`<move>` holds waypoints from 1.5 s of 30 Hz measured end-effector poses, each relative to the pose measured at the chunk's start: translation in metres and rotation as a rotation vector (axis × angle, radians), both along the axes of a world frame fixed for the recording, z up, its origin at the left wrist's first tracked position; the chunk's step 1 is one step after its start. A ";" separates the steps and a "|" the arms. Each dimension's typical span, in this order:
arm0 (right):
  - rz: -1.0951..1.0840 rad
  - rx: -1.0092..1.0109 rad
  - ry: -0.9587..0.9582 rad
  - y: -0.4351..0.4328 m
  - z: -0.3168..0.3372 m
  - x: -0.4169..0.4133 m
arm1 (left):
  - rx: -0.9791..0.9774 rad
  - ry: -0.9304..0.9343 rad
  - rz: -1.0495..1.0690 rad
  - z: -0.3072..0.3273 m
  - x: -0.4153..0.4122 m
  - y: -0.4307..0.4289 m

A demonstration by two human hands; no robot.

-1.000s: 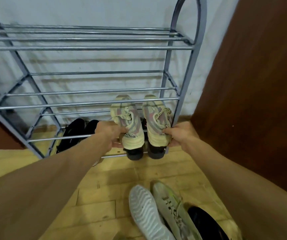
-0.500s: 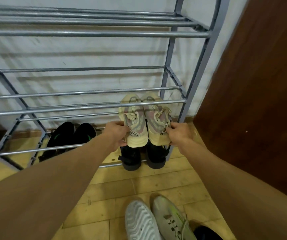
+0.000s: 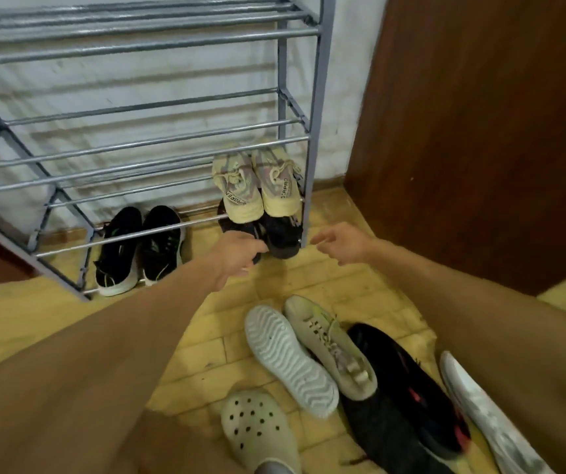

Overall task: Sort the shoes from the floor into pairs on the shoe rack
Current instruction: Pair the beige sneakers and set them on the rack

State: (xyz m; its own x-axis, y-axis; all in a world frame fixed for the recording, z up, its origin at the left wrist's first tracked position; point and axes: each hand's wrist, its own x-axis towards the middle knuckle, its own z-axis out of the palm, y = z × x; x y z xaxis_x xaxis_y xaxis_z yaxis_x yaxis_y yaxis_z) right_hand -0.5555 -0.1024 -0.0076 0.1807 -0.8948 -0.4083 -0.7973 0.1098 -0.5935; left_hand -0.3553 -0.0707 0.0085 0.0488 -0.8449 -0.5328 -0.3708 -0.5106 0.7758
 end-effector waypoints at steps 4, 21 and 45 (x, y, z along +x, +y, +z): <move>0.067 0.123 0.112 0.046 -0.008 -0.037 | 0.045 -0.100 -0.211 -0.001 -0.023 0.051; -0.153 0.359 0.214 0.152 -0.141 -0.078 | 0.217 -0.058 -0.631 -0.059 -0.082 0.127; -0.373 0.509 -0.237 0.124 -0.041 -0.057 | 0.093 -0.140 -0.426 -0.031 -0.058 0.133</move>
